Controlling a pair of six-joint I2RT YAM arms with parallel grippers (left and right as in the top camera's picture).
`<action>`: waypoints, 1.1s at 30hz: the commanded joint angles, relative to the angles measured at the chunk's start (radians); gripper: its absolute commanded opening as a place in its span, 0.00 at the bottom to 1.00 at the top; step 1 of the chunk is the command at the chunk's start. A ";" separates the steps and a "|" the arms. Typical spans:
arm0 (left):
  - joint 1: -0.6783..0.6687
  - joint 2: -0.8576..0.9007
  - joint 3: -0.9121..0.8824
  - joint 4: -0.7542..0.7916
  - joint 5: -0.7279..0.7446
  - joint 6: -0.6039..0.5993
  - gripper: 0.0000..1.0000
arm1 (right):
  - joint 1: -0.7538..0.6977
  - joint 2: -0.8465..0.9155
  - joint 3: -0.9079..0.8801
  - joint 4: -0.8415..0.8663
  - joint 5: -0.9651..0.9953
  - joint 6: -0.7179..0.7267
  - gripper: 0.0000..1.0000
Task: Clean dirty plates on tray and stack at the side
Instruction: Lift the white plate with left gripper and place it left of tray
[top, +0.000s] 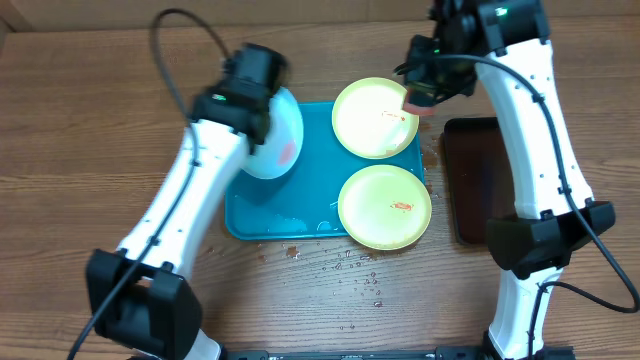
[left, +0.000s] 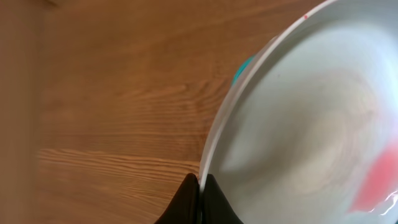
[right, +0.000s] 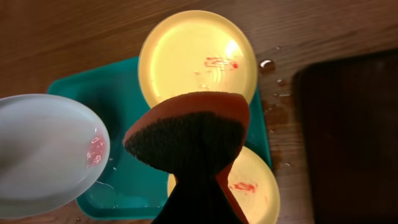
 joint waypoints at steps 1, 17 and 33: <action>-0.092 -0.008 -0.005 -0.002 -0.361 -0.109 0.04 | -0.023 -0.027 0.027 -0.006 0.002 -0.004 0.04; -0.219 -0.008 -0.010 -0.017 -0.648 -0.166 0.04 | -0.034 -0.027 0.027 -0.013 0.006 -0.023 0.04; -0.193 -0.008 -0.011 -0.023 -0.431 -0.174 0.04 | -0.034 -0.027 0.027 -0.025 0.006 -0.023 0.04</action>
